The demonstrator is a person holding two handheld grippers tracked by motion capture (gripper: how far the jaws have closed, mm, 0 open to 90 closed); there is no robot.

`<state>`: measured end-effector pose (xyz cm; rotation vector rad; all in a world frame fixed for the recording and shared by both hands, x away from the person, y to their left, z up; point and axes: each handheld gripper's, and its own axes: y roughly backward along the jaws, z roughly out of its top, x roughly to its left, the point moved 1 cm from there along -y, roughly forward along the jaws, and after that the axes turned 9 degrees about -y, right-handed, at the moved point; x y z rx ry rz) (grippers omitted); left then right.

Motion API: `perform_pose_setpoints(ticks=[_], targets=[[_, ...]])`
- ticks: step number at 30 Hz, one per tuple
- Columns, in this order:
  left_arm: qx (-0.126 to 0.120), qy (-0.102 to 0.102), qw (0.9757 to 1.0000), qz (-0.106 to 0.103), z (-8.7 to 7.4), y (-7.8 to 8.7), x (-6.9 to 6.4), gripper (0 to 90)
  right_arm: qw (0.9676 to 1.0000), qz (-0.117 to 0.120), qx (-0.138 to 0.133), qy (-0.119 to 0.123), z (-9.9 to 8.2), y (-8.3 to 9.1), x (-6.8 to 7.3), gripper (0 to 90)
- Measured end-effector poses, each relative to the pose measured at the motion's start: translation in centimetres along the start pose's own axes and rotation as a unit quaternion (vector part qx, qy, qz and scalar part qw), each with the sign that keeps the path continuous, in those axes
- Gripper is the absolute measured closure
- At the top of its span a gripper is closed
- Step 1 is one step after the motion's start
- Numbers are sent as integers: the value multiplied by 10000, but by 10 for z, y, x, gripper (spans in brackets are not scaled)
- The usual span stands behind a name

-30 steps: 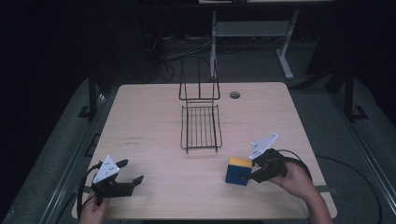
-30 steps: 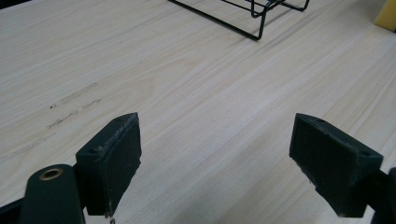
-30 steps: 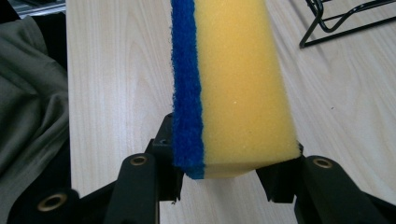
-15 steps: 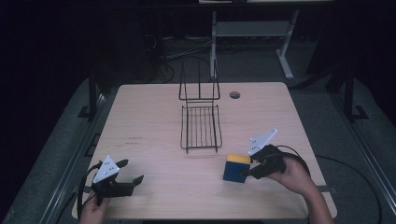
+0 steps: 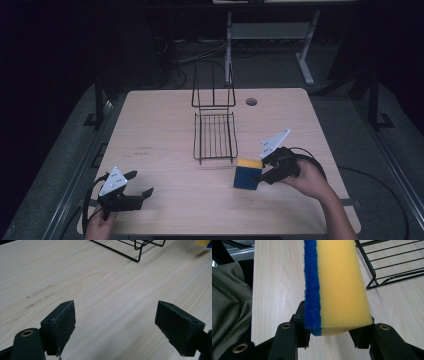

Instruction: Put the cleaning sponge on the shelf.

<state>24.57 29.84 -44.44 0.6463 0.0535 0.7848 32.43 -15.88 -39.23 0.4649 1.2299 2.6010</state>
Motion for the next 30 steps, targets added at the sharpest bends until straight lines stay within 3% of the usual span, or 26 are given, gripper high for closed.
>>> perform_pose_setpoints(ticks=[11, 30], targets=[[11, -22, 10000, 0, 1, -1, 0, 162, 10000, 83, 25, 1, 17, -1, -14, 561], [-4, -33, 10000, 15, 0, 1, 1, 162, 9999, 117, 74, -5, 35, -6, -24, 562]])
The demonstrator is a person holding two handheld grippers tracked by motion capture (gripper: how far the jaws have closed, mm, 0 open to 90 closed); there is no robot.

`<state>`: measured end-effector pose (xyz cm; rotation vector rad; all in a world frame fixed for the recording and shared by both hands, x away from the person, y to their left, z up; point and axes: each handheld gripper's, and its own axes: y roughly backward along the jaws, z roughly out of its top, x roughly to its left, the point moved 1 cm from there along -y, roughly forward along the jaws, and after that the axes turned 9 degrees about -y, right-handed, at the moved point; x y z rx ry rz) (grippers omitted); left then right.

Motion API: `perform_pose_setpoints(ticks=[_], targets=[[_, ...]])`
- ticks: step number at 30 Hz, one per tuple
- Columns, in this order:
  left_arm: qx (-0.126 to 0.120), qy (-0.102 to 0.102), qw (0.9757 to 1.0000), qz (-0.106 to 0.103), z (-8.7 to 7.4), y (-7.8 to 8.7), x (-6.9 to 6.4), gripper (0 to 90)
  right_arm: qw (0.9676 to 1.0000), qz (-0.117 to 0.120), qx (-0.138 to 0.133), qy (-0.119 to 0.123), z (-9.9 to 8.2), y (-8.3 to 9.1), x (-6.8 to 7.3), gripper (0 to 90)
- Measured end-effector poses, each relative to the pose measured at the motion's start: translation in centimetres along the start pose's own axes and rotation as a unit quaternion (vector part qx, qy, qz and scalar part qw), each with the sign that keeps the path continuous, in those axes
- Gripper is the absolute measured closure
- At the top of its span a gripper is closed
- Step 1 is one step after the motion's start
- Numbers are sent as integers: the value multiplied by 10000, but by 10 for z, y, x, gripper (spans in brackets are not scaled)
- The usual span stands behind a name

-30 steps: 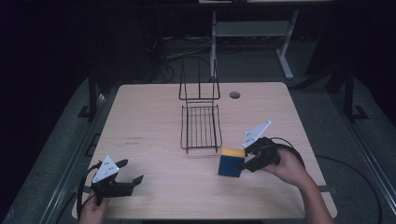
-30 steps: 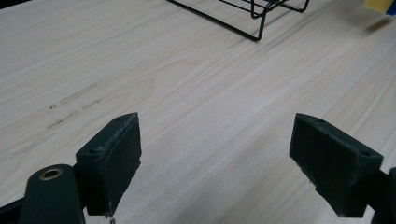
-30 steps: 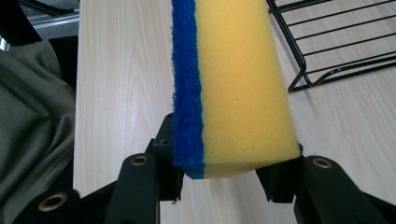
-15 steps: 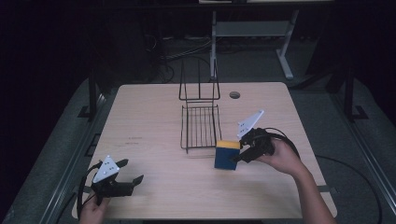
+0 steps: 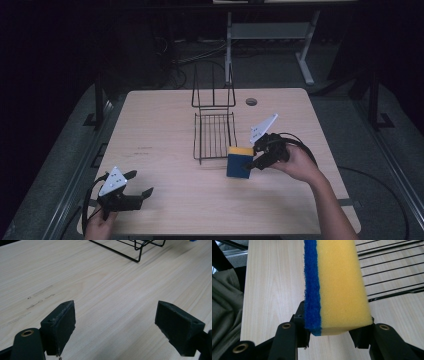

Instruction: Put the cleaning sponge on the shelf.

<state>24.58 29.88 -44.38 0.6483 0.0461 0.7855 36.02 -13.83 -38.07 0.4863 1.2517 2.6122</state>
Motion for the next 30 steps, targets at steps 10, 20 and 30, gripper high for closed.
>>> perform_pose_setpoints(ticks=[10, 20, 30], targets=[[3, 8, 10000, 11, 0, 0, 0, 162, 10000, -30, -50, 0, 5, 4, -6, 561], [-2, 20, 10000, 11, 0, 0, 1, 162, 9999, -23, -97, 17, 19, 5, -12, 561], [0, 10, 10000, 15, 0, 1, 1, 162, 9999, -46, -144, 72, 31, 2, -17, 561]])
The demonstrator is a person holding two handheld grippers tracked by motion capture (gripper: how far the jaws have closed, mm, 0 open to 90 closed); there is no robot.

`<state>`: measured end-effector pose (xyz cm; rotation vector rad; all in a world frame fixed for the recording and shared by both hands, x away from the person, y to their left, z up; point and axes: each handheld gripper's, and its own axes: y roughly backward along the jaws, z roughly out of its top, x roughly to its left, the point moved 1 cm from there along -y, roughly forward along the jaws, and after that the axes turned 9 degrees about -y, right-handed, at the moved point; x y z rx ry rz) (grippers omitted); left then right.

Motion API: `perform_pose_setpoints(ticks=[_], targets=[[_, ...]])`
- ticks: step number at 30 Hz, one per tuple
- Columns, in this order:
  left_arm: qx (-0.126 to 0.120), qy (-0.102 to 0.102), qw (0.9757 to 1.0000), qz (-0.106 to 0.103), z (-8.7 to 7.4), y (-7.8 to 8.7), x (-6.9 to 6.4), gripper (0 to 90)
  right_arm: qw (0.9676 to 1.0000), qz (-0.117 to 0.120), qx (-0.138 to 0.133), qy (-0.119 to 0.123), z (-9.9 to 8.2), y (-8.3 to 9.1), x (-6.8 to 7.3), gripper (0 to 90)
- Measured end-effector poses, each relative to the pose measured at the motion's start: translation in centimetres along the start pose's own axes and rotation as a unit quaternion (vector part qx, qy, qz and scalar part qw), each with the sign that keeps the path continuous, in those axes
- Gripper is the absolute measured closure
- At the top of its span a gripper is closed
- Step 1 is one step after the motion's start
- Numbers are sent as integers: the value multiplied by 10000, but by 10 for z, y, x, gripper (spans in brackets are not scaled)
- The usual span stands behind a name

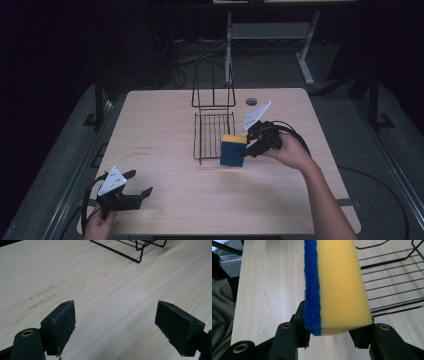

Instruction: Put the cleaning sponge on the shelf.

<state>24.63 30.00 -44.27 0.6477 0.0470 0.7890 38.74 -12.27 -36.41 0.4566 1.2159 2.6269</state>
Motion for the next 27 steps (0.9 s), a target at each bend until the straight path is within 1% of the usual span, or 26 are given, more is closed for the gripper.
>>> perform_pose_setpoints(ticks=[2, 4, 5, 6, 10, 16, 19, 22, 24, 27], targets=[[-4, 15, 10000, -2, 0, 0, 0, 162, 10000, 25, -36, 6, 3, 0, -2, 561], [-7, 14, 10000, -1, 0, 0, 0, 162, 10000, 1, -13, 16, 7, 0, -5, 561], [-11, 14, 10000, 1, 0, 0, 0, 162, 10000, -23, -46, 25, 9, 0, -6, 561], [-10, 17, 10000, 3, 0, 0, 0, 162, 10000, 15, -39, 12, 10, 0, -7, 561], [-7, 27, 10000, -9, 0, 0, 0, 162, 10000, -28, 3, -13, 16, -1, -13, 560], [-16, 38, 10000, 13, 0, 1, 1, 162, 10000, -54, -15, -44, 24, 0, -20, 560], [-13, 39, 10000, 14, 0, 1, 1, 162, 10000, -50, -17, -80, 27, 1, -23, 561], [-16, 40, 10000, -9, 0, 0, 1, 162, 10000, -64, -2, -57, 31, 2, -27, 560], [-20, 36, 10000, -11, 0, 0, 0, 162, 9999, -42, -69, -91, 32, 3, -31, 560], [-25, 31, 10000, -7, 0, 0, 0, 162, 9999, -84, -32, -147, 32, 4, -35, 560]])
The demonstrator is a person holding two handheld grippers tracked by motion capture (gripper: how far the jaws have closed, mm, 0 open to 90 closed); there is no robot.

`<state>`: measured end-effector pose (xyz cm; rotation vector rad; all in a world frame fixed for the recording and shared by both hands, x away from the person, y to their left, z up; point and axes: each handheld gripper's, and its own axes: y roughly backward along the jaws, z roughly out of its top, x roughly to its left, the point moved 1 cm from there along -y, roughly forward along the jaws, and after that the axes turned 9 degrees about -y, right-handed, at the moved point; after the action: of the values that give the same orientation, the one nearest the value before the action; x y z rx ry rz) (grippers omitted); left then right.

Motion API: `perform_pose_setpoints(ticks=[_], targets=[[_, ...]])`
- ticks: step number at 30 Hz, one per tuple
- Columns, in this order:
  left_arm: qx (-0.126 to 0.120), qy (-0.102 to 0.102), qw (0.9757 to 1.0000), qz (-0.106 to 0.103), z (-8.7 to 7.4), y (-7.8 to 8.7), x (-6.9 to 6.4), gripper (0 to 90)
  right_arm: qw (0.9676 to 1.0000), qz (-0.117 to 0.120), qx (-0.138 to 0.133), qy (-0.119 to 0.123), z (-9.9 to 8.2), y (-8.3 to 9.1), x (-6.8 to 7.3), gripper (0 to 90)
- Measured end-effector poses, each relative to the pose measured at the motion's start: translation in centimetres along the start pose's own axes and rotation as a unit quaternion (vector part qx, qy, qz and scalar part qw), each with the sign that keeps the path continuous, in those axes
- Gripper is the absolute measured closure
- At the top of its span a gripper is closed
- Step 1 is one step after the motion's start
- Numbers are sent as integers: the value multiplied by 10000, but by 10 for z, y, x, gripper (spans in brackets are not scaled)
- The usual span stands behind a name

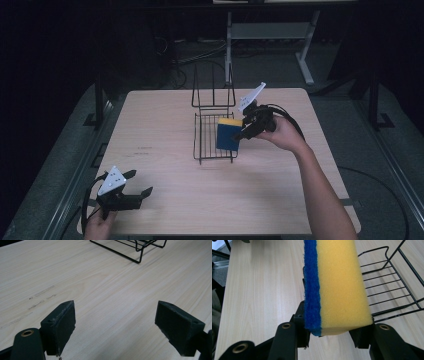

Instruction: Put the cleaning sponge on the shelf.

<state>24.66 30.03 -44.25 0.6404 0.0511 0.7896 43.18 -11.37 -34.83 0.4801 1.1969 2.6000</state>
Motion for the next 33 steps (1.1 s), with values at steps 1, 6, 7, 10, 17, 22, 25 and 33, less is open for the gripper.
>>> perform_pose_setpoints(ticks=[1, 6, 7, 10, 17, 22, 25, 33], targets=[[3, 4, 10000, -2, 0, 0, 0, 162, 10000, 0, 8, -21, 1, 0, -1, 560], [4, 0, 10000, 13, 0, 1, 1, 162, 10000, -12, -14, 28, 5, -1, -7, 559], [-1, 1, 10000, 16, 0, 1, 1, 162, 10000, -7, -35, 36, 6, -1, -9, 559], [-4, 10, 10000, 16, 0, 1, 1, 162, 9999, 11, -87, -55, 5, -1, -12, 559], [7, -6, 10000, 9, 0, 1, 1, 162, 9999, -95, -123, -42, 6, -10, -16, 557], [1, 3, 10000, 5, 0, 1, 1, 162, 9998, -30, -199, -73, 6, -16, -25, 557], [18, -31, 10000, 30, -1, 1, 1, 162, 9998, -14, -160, -110, 6, -21, -28, 557], [11, 1, 10000, 54, -2, 2, 3, 162, 9998, -76, -130, -134, 7, -34, -34, 558]])
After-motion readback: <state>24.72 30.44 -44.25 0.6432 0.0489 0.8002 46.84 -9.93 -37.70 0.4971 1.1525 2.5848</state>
